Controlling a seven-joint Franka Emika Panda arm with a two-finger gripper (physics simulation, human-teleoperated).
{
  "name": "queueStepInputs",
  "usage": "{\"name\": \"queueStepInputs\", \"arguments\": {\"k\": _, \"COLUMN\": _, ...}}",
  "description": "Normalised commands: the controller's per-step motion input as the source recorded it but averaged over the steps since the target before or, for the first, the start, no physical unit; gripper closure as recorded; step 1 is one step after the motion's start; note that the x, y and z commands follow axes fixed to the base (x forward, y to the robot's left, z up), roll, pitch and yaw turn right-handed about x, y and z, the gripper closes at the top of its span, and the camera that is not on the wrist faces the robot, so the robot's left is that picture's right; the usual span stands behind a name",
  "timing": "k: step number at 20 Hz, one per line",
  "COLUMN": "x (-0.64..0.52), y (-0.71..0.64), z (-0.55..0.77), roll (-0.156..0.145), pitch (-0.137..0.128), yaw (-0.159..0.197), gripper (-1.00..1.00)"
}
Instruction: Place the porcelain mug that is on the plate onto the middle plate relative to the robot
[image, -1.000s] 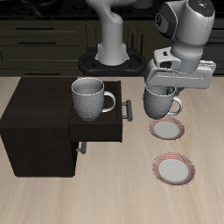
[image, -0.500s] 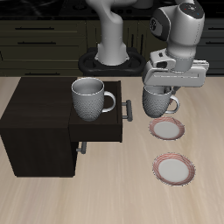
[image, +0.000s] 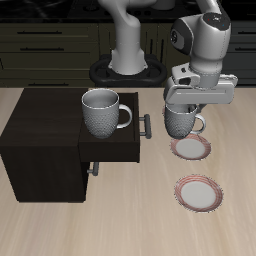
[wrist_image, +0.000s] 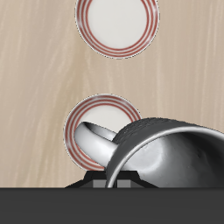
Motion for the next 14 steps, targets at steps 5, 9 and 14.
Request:
{"name": "queueStepInputs", "arguments": {"k": 5, "x": 0.0, "y": 0.38, "z": -0.29, "roll": 0.065, "pitch": 0.042, "yaw": 0.024, "gripper": 1.0}}
{"name": "queueStepInputs", "arguments": {"k": 9, "x": 0.13, "y": 0.31, "z": -0.28, "roll": 0.054, "pitch": 0.038, "yaw": 0.042, "gripper": 1.0}}
{"name": "queueStepInputs", "arguments": {"k": 14, "x": 0.2, "y": 0.06, "z": -0.23, "roll": 0.005, "pitch": 0.048, "yaw": 0.0, "gripper": 1.0}}
